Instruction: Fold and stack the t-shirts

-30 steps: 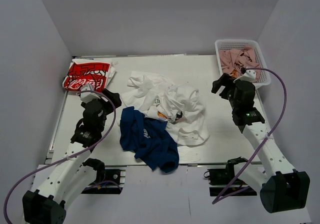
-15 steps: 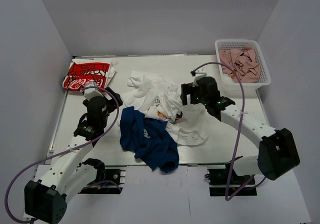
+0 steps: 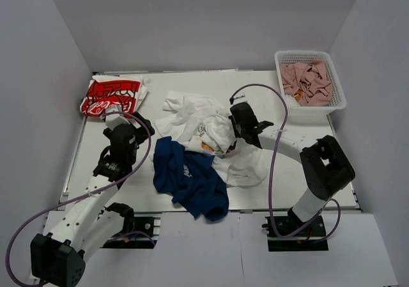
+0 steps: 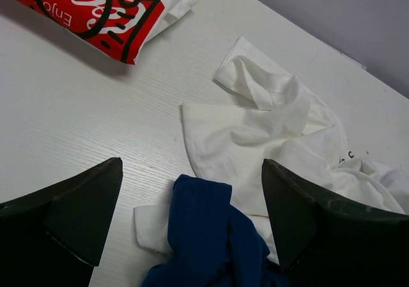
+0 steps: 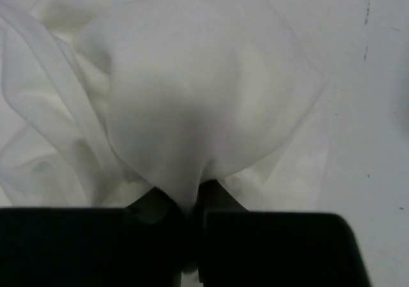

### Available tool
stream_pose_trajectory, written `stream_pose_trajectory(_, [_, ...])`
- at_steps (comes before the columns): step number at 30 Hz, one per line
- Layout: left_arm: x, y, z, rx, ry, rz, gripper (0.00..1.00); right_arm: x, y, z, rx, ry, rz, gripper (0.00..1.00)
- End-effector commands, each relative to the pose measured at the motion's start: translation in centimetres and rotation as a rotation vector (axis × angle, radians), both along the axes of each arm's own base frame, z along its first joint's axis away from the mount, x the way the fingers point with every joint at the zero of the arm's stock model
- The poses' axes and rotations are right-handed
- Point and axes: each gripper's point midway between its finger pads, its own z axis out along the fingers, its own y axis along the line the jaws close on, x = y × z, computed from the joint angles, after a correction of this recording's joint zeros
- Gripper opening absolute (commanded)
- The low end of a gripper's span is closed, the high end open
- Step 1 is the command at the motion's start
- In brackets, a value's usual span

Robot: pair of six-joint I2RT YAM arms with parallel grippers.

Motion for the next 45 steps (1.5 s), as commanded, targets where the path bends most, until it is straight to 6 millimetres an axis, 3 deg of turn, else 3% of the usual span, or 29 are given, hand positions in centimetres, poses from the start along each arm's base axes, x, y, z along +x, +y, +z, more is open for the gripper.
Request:
stream_pose_trajectory(1, [-0.3, 0.7, 0.3, 0.009, -0.004, 0.029, 0.99, 2.9, -0.1, 5.8, 0.044, -0.172, -0.102, 0.00])
stream_pose_trajectory(6, [-0.5, 0.9, 0.0, 0.006, 0.010, 0.044, 0.99, 5.3, -3.0, 18.3, 0.190, -0.505, -0.312, 0.00])
stream_pose_trajectory(7, [-0.6, 1.1, -0.2, 0.002, 0.015, 0.057, 0.99, 5.6, -4.0, 20.0, 0.206, -0.553, -0.348, 0.00])
stream_pose_trajectory(9, [-0.6, 1.5, -0.5, 0.006, 0.045, 0.091, 0.99, 6.0, -5.0, 25.8, 0.275, -0.678, -0.333, 0.00])
stream_pose_trajectory(11, [-0.5, 1.7, -0.8, 0.005, 0.053, 0.104, 0.99, 6.2, -5.7, 28.7, 0.271, -0.733, -0.334, 0.00])
stream_pose_trajectory(13, [-0.4, 1.7, -0.8, 0.009, 0.061, 0.104, 0.99, 6.7, -7.5, 33.7, 0.256, -0.825, -0.368, 0.00])
stream_pose_trajectory(16, [-0.3, 1.6, -1.4, 0.016, 0.080, 0.104, 0.99, 8.5, -10.1, 36.3, 0.170, -0.877, -0.461, 0.00])
stream_pose_trajectory(17, [-0.2, 1.6, -1.7, 0.020, 0.090, 0.104, 0.99, 9.1, -12.1, 39.0, 0.170, -0.928, -0.523, 0.00])
stream_pose_trajectory(19, [-0.1, 1.7, -1.5, 0.024, 0.088, 0.113, 0.99, 10.4, -13.2, 39.0, 0.100, -0.917, -0.549, 0.00])
stream_pose_trajectory(20, [-0.1, 1.7, -1.5, 0.024, 0.088, 0.113, 0.99, 11.0, -15.6, 41.4, 0.098, -0.961, -0.610, 0.00])
stream_pose_trajectory(21, [-0.1, 1.9, -2.0, 0.036, 0.107, 0.123, 0.99, 12.2, -16.1, 40.7, 0.051, -0.943, -0.616, 0.00])
stream_pose_trajectory(22, [-0.1, 1.9, -2.0, 0.036, 0.107, 0.123, 0.99, 12.3, -16.9, 41.4, 0.047, -0.956, -0.638, 0.00])
stream_pose_trajectory(23, [-0.1, 1.9, -2.0, 0.036, 0.107, 0.123, 0.99, 12.6, -19.2, 43.5, 0.044, -0.995, -0.687, 0.00])
stream_pose_trajectory(27, [0.1, 2.0, -2.1, 0.044, 0.115, 0.133, 0.99, 14.5, -23.4, 44.6, -0.026, -1.014, -0.749, 0.00])
stream_pose_trajectory(30, [0.2, 2.1, -2.7, 0.055, 0.132, 0.141, 0.99, 16.1, -26.6, 43.5, -0.101, -1.001, -0.766, 0.00])
stream_pose_trajectory(32, [0.4, 2.0, -2.6, 0.056, 0.133, 0.141, 0.99, 17.5, -27.5, 40.9, -0.152, -0.936, -0.771, 0.00])
stream_pose_trajectory(33, [0.5, 2.0, -2.9, 0.060, 0.144, 0.141, 0.99, 17.9, -29.2, 39.1, -0.166, -0.901, -0.804, 0.00])
stream_pose_trajectory(34, [0.5, 1.8, -3.0, 0.063, 0.149, 0.125, 0.99, 18.9, -29.3, 35.5, -0.173, -0.818, -0.777, 0.00])
stream_pose_trajectory(35, [0.7, 1.5, -3.0, 0.059, 0.154, 0.113, 0.99, 19.3, -29.5, 34.1, -0.169, -0.794, -0.773, 0.00])
stream_pose_trajectory(36, [0.8, 1.5, -2.6, 0.056, 0.145, 0.113, 0.99, 19.7, -30.5, 30.3, -0.181, -0.721, -0.771, 0.00])
stream_pose_trajectory(38, [0.9, 1.4, -2.9, 0.059, 0.154, 0.113, 0.99, 20.9, -28.9, 25.8, -0.146, -0.633, -0.654, 0.00])
stream_pose_trajectory(39, [0.9, 1.4, -2.7, 0.060, 0.157, 0.113, 0.99, 21.0, -27.9, 23.2, -0.121, -0.573, -0.608, 0.08])
stream_pose_trajectory(40, [0.9, 1.7, -2.6, 0.066, 0.154, 0.125, 0.99, 21.1, -27.4, 22.5, -0.100, -0.554, -0.583, 0.61])
stream_pose_trajectory(41, [0.7, 1.7, -2.8, 0.069, 0.163, 0.125, 0.99, 20.8, -27.3, 22.3, -0.077, -0.545, -0.582, 0.90])
stream_pose_trajectory(43, [0.7, 1.8, -2.8, 0.062, 0.159, 0.138, 0.99, 20.0, -25.8, 21.9, -0.042, -0.483, -0.515, 0.90])
stream_pose_trajectory(45, [0.8, 1.8, -2.7, 0.047, 0.155, 0.144, 0.99, 18.4, -24.6, 23.4, -0.024, -0.480, -0.430, 0.90])
